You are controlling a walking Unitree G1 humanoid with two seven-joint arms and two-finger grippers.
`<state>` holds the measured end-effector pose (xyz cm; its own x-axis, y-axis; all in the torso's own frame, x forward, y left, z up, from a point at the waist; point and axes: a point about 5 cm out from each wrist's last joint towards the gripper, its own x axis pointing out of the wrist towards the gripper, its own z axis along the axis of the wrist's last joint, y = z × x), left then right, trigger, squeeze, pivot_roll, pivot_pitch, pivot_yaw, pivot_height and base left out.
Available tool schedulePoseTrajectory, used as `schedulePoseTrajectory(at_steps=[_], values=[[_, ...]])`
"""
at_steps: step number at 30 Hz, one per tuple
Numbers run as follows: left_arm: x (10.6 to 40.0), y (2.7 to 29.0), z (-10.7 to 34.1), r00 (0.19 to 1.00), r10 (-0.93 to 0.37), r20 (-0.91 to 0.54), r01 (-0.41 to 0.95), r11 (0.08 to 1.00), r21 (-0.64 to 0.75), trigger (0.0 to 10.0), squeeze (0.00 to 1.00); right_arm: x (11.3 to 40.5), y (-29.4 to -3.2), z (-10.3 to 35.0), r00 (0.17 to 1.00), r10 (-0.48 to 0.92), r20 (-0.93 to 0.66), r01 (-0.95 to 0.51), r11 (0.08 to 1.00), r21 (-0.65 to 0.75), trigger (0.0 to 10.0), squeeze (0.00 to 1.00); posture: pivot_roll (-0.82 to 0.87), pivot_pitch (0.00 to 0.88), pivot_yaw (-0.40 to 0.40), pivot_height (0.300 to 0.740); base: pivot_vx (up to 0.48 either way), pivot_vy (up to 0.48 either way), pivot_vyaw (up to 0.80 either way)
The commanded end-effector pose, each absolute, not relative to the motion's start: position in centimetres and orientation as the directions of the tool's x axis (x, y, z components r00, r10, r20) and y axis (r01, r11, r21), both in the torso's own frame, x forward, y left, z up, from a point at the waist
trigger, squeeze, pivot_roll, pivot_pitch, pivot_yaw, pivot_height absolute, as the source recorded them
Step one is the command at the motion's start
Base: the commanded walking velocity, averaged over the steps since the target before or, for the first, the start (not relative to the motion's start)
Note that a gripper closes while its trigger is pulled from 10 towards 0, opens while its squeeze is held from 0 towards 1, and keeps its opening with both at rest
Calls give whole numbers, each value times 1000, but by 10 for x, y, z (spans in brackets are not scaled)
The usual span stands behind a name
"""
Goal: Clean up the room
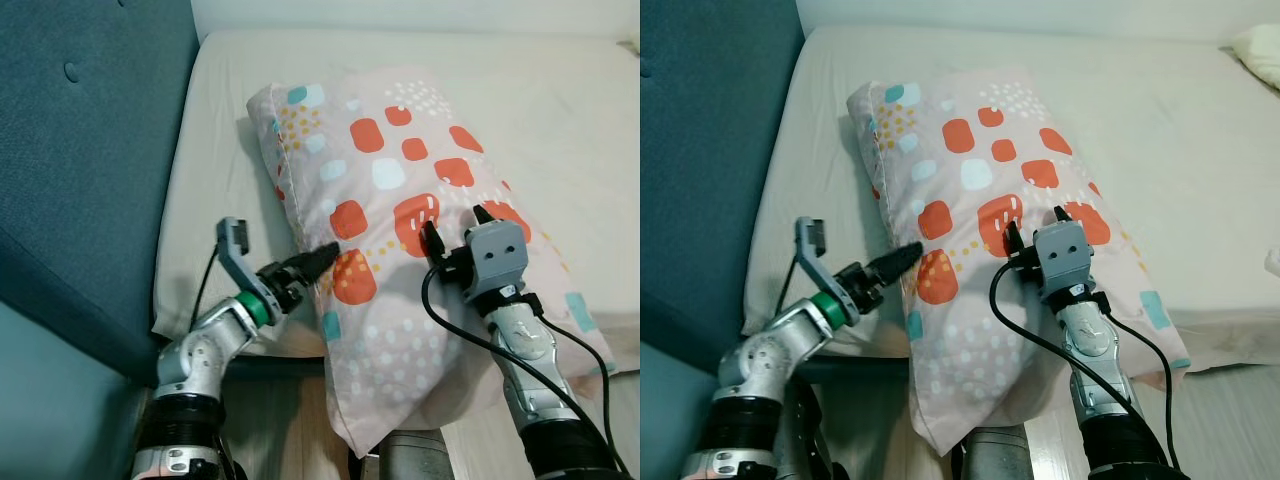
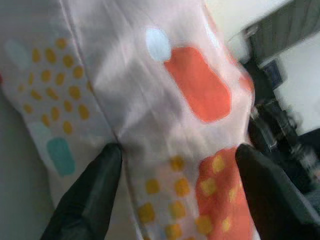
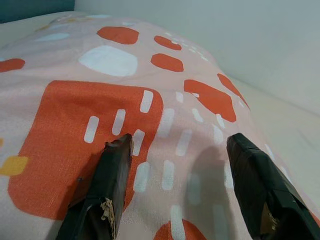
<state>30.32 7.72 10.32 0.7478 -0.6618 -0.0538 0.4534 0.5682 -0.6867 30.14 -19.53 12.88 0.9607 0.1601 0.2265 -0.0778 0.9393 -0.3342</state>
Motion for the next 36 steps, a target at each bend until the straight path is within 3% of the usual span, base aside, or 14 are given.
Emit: schedulePoseTrajectory(at_steps=[1, 9, 12, 13, 14, 15, 16, 21, 22, 24, 36], values=[[300, 63, 94, 718, -690, -93, 474, 582, -660, 10000, 1000, 299, -196, 126, 964, 156, 213, -80, 941, -330, 10000, 0, -158, 24, 1, 526, 0, 0, 0], [301, 36, 94, 685, -718, -127, 549, 623, -558, 10000, 1000, 299, -198, 127, 964, 160, 213, -82, 939, -334, 10000, 0, -163, 22, -3, 526, 0, 0, 0], [300, 23, 85, 669, -715, -203, 563, 666, -488, 10000, 1000, 299, -197, 128, 963, 162, 214, -84, 939, -333, 10000, 0, -165, 22, 1, 526, 0, 0, 0], [300, 19, 80, 666, -705, -244, 551, 685, -477, 10000, 820, 299, -196, 128, 963, 164, 215, -86, 939, -332, 10000, 0, -165, 22, 1, 526, 0, 0, 0], [300, 19, 80, 666, -705, -244, 551, 685, -477, 10000, 820, 299, -196, 128, 963, 164, 215, -86, 939, -332, 10000, 0, -165, 22, 1, 526, 0, 0, 0], [299, 16, 75, 659, -699, -276, 538, 695, -476, 10000, 75, 299, -195, 128, 962, 165, 216, -87, 940, -331, 10000, 0, -165, 22, 1, 526, 0, 0, 0], [297, 14, 71, 642, -703, -304, 512, 689, -513, 10000, 0, 298, -194, 128, 962, 166, 217, -88, 940, -330, 10000, 0, -173, 19, 5, 526, 0, 0, 0], [295, 6, 72, 600, -740, -303, 454, 627, -632, 10000, 0, 297, -194, 127, 963, 166, 214, -89, 940, -329, 10000, 0, -177, 14, 8, 526, 0, 0, 0], [296, 4, 75, 603, -742, -293, 442, 617, -651, 4902, 0, 297, -195, 126, 963, 166, 212, -89, 940, -330, 10000, 0, -177, 13, 7, 526, 0, 0, 0], [299, 3, 79, 612, -739, -281, 415, 602, -682, 0, 0, 297, -195, 126, 964, 165, 210, -89, 940, -330, 10000, 0, -178, 10, 9, 526, 0, 0, 0], [315, 7, 99, 675, -679, -287, 388, 658, -646, 0, 0, 298, -196, 127, 964, 157, 214, -79, 939, -334, 10000, 0, -177, 1, 11, 526, 0, 0, 0]])
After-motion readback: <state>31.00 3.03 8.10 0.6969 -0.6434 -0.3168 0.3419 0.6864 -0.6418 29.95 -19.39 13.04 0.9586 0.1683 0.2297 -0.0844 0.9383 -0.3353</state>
